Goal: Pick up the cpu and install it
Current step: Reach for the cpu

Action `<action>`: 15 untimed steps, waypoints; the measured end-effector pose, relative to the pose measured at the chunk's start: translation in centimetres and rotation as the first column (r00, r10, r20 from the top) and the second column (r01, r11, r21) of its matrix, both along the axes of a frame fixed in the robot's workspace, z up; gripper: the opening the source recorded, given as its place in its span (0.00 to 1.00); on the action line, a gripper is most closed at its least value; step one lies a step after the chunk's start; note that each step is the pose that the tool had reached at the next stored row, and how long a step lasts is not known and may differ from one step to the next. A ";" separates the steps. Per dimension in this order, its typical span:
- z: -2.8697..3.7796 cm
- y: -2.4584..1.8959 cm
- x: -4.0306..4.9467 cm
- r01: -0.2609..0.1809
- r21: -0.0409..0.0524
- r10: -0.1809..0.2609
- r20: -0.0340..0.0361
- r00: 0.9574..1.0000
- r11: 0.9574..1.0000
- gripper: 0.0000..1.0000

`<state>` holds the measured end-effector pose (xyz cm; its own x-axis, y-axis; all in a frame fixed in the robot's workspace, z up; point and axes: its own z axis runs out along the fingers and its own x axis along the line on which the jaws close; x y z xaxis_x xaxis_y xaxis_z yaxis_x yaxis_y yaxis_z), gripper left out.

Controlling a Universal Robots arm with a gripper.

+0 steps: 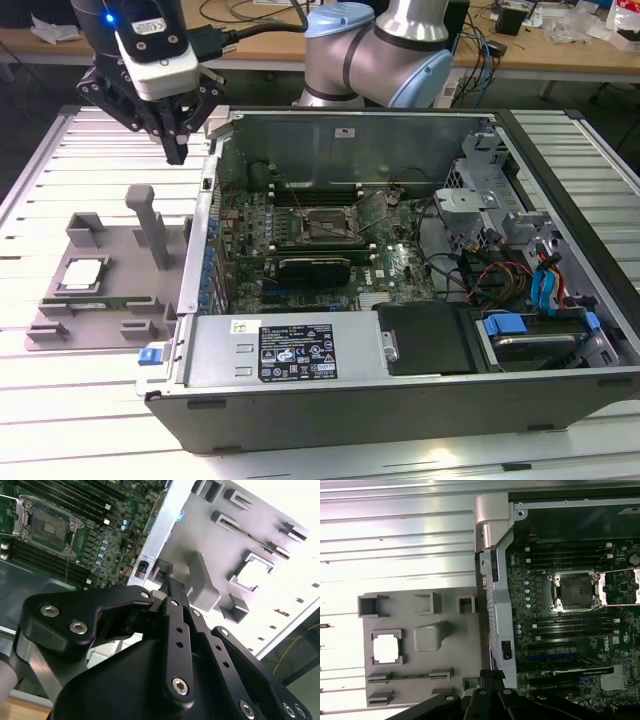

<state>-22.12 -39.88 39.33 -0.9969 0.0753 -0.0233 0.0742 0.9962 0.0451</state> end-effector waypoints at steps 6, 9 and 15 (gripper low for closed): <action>0.00 0.00 -1.35 0.000 0.000 0.000 0.000 1.000 1.000 0.11; 0.00 0.00 -1.98 0.000 0.000 0.000 0.000 1.000 1.000 0.11; 0.00 0.00 -3.56 0.000 0.000 0.000 0.000 1.000 1.000 0.11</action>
<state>-25.68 -39.88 39.32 -0.9969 0.0753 -0.0233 0.0742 0.9962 0.0451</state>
